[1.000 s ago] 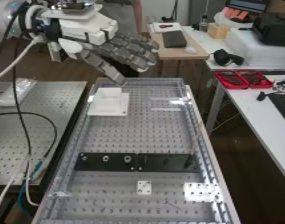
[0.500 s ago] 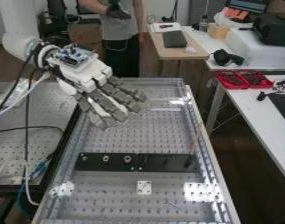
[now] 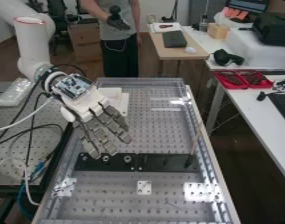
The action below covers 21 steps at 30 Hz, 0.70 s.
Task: Grab the bearing and place it in the white container
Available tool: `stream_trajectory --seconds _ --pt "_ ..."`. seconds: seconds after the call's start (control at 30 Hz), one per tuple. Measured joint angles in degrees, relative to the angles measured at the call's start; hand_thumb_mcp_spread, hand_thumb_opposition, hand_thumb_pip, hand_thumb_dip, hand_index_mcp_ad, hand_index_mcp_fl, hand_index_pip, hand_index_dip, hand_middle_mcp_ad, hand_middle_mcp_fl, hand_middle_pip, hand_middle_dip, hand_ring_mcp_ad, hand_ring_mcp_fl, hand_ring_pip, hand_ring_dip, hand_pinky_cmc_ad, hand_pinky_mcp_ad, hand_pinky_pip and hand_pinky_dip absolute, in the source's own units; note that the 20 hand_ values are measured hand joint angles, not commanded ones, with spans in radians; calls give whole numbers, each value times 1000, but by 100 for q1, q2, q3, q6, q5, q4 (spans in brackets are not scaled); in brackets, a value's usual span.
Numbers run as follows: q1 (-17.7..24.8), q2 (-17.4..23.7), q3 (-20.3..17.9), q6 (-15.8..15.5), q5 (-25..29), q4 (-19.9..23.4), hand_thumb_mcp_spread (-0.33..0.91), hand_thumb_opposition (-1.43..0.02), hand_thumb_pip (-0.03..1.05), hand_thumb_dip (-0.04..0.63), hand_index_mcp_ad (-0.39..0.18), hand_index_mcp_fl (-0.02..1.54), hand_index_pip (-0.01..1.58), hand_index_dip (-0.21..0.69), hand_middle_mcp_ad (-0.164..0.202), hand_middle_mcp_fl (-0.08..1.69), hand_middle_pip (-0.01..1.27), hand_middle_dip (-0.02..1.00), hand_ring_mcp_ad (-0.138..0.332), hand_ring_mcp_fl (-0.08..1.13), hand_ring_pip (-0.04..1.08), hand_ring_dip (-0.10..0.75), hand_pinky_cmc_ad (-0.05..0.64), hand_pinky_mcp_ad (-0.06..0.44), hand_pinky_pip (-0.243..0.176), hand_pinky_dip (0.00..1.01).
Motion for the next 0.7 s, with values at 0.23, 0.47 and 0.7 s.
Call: stream_trajectory --seconds 0.23,0.47,0.7 --pt "-57 -277 -10 134 99 137 325 -775 695 222 -72 103 1253 188 61 0 126 222 182 -2 86 138 424 328 -106 461" --pt "-134 -530 9 191 124 338 326 -784 695 222 -73 72 1330 185 61 3 126 222 182 -2 103 138 421 328 -106 461" --pt "-154 -791 26 105 254 817 325 -784 695 222 -73 24 1360 188 63 3 126 222 182 0 117 138 422 328 -106 461"
